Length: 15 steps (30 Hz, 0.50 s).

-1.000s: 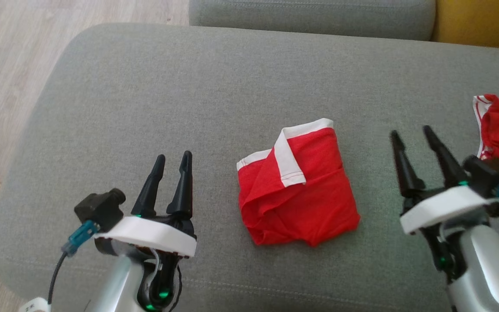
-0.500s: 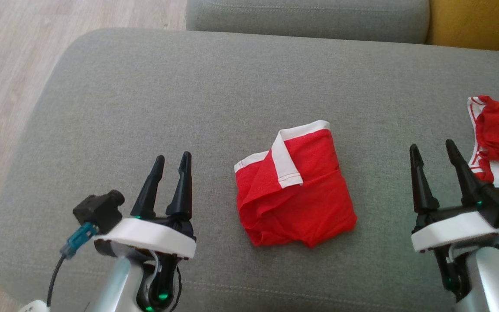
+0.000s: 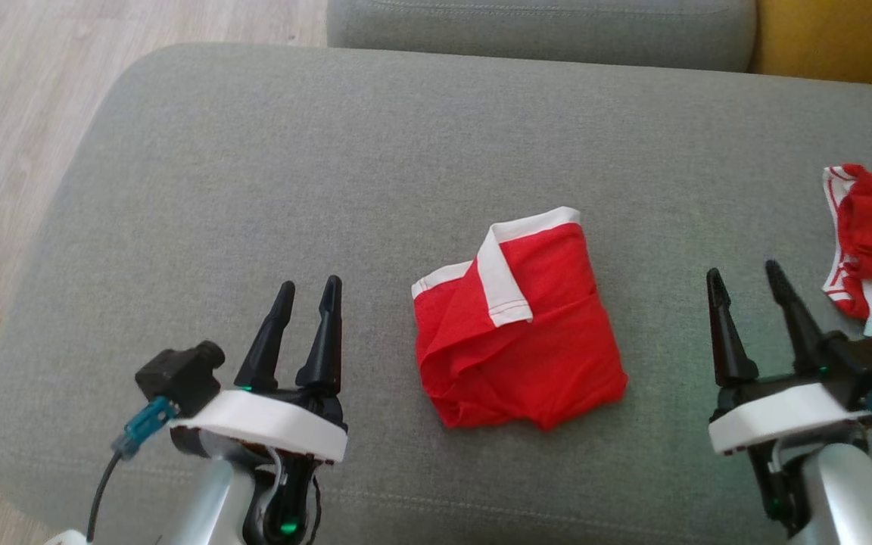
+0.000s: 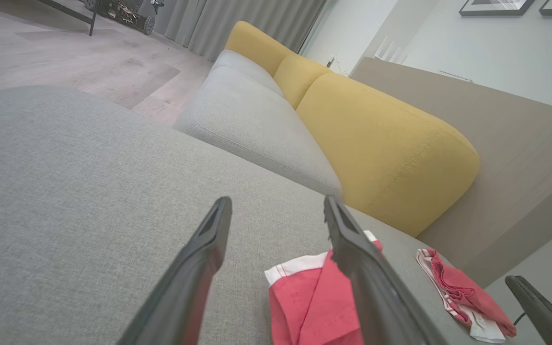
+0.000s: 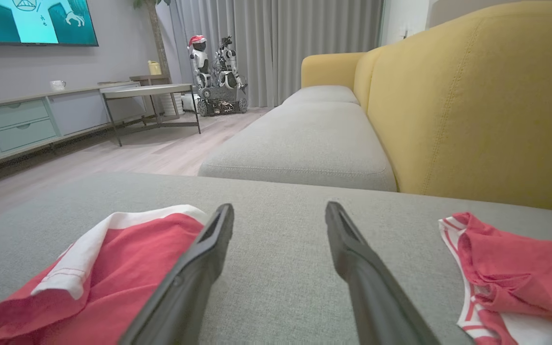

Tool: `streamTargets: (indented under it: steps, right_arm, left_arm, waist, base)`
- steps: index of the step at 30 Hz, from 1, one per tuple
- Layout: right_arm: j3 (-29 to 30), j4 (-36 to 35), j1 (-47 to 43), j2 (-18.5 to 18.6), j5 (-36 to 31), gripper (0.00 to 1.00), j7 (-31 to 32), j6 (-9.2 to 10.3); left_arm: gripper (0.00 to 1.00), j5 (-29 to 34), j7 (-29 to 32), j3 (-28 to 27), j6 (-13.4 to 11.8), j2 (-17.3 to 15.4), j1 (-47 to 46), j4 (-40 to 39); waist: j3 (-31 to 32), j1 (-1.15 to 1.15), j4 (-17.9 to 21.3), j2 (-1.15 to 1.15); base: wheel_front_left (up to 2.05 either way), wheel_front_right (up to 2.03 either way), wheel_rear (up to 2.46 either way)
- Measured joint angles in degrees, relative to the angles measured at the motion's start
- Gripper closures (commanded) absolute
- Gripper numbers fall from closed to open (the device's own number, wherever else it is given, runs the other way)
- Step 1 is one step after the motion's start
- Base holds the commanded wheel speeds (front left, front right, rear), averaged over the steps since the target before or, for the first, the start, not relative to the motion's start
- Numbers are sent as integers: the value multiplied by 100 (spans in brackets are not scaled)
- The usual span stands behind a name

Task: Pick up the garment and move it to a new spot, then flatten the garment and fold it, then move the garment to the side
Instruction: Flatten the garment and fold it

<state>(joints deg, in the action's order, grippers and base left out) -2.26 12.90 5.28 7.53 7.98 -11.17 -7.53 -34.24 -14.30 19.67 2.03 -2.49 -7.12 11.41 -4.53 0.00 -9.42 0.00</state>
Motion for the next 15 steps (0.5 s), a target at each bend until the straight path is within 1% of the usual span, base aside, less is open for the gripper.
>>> streamTargets:
  steps: [1,6,11,15]
  right_arm:
    - [-64,23,1,1,1,100,0,-1]
    - [-670,199,25,3,1,100,2,-1]
    - [-1344,602,236,27,71,100,35,-1]
    - [-1737,944,516,100,160,100,34,0]
  left_arm:
    - [0,0,0,1,1,0,-1,0]
    - [0,-2,0,24,7,0,-11,5]
    - [0,-3,0,65,9,0,-55,15]
    - [0,-5,0,70,7,0,-131,14]
  waist:
    - [-19,0,-16,0]
    - [-134,0,-134,0]
    - [-238,0,-331,0]
    - [-327,0,-505,0]
  base:
    - [0,0,0]
    - [0,0,0]
    - [0,0,0]
    - [0,0,0]
